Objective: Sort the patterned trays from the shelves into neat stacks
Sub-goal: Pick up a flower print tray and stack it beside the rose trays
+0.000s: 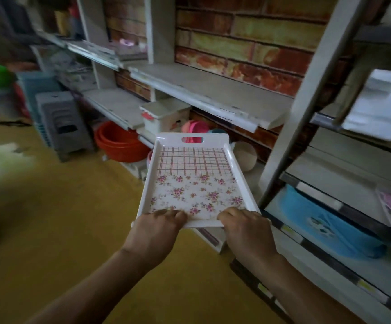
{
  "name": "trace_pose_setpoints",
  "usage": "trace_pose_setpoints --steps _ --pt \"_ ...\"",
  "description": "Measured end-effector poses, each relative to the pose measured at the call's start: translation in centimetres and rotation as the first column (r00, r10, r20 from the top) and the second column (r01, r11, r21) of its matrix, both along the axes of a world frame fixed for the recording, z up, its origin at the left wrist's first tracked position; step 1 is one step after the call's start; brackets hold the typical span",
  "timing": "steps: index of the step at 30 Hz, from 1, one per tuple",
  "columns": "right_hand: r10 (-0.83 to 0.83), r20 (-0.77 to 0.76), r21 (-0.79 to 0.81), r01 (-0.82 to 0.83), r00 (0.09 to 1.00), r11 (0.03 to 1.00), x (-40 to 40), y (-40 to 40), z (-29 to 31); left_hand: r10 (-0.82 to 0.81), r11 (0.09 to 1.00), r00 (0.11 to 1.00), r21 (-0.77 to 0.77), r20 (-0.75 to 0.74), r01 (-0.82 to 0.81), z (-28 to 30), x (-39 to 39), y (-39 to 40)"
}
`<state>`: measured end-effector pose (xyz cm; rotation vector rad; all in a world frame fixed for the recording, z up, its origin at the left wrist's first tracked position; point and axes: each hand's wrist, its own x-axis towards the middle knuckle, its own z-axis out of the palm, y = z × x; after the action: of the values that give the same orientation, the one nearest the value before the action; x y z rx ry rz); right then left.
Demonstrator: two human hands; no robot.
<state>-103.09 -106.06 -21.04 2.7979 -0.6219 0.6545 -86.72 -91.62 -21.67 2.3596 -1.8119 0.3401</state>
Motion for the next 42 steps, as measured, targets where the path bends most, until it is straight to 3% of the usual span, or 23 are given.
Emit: trace_pose_setpoints --steps 9,21,35,42 --pt "0.223 0.016 -0.002 -0.223 0.975 0.975 9.1 -2.9 1.4 0.280 0.960 0.960 0.012 -0.017 -0.279 2.5 4.7 0.8" --pt "0.447 0.027 0.018 -0.448 0.894 0.894 19.6 -6.8 2.4 0.500 0.866 0.866 0.005 0.004 -0.501 4.3 10.0 -0.5" --pt "0.521 -0.008 -0.012 -0.521 0.854 0.853 36.1 -5.1 2.7 0.584 0.812 0.812 0.011 0.009 -0.584 3.8 24.5 1.8" --pt "0.526 0.004 -0.048 -0.525 0.851 0.850 45.7 -3.5 4.6 0.586 0.809 0.810 -0.067 0.007 -0.584 5.2 33.9 3.3"
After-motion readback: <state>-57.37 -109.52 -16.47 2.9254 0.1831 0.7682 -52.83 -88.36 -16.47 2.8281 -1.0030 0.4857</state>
